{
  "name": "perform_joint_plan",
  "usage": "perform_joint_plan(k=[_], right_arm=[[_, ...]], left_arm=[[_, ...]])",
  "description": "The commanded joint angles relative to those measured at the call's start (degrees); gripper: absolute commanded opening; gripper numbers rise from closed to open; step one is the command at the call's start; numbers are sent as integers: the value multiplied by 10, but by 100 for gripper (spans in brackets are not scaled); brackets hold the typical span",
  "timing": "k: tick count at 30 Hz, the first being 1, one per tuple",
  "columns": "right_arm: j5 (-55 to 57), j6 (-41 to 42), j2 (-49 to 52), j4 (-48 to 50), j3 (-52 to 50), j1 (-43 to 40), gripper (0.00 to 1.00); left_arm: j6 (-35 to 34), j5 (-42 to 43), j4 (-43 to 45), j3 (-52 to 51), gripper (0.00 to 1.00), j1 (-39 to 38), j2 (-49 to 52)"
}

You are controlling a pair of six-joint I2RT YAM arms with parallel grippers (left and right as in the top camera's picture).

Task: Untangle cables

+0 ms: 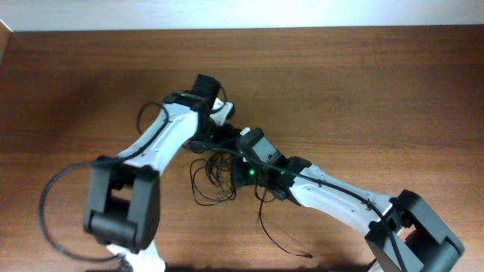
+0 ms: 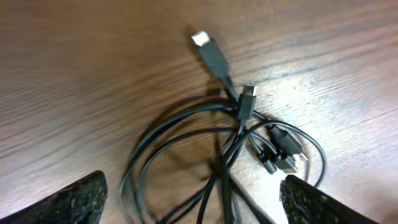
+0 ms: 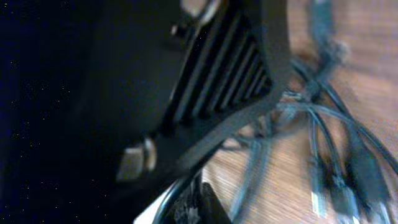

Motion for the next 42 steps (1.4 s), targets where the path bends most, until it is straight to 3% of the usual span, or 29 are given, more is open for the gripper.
perform_joint_plan(k=[1,3,7,11,14,18,23,28,35,42], right_arm=[[3,20,12,-24,-13,-1,4],[3,40,12,-33,-13,-4,4],[-3,40,12,-47,-13,-11,4],[-59,28,12,-73,-13,-52,4],[-87,5,12,-91,-14,-72,4],[-87,4,12,-91,-15,-72,4],[-87,-11,12,-93,-15,-72,4],[-87,-11,12,-94,-15,-72,4],[-87,-26,12,-95,-15,-72,4],[-83,-26,12,-95,-15,-72,4]], left_arm=[[-31,26,-8,10,89,36,-142],[-31,16,-46,10,87,38,-170],[-60,-76,-76,10,97,38,-165],[-61,-109,-87,9,98,38,-165],[-54,-105,-115,9,99,38,-165],[23,-42,-119,-11,99,18,-165],[25,-44,-89,-56,99,12,-165],[99,27,-46,-108,99,12,-165],[99,76,39,-185,99,10,-165],[99,76,75,-194,99,-28,-165]])
